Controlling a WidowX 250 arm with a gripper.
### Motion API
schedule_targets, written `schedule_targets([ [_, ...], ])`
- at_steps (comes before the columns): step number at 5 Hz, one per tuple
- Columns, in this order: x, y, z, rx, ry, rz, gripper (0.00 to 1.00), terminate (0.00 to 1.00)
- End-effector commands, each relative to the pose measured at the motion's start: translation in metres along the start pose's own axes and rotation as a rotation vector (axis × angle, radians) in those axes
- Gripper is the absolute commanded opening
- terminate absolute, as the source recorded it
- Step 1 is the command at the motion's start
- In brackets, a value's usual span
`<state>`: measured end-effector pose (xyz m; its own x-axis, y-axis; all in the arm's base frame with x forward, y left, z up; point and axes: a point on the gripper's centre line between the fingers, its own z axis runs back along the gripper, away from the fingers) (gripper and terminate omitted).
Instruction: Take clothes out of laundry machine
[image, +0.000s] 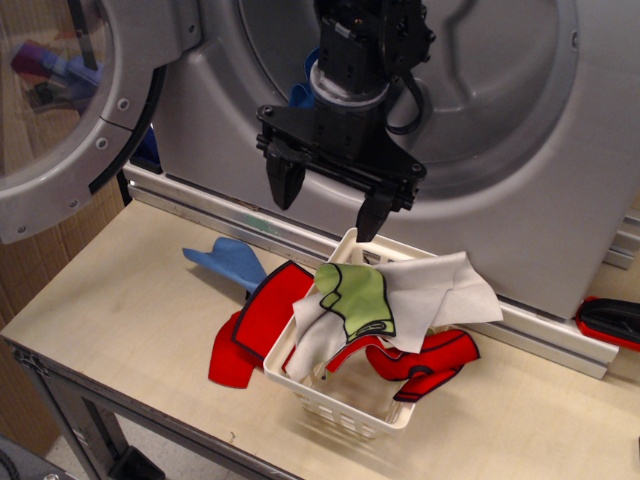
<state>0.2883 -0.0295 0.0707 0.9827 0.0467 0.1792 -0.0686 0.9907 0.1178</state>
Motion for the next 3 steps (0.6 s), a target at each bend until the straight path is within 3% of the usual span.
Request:
schedule_targets([
  [1,0.047,0.032,0.014,0.0,-0.156,0.097,1.0,0.0],
  [3,0.089,0.051,0.014,0.025,-0.173,0.123,1.0,0.0],
])
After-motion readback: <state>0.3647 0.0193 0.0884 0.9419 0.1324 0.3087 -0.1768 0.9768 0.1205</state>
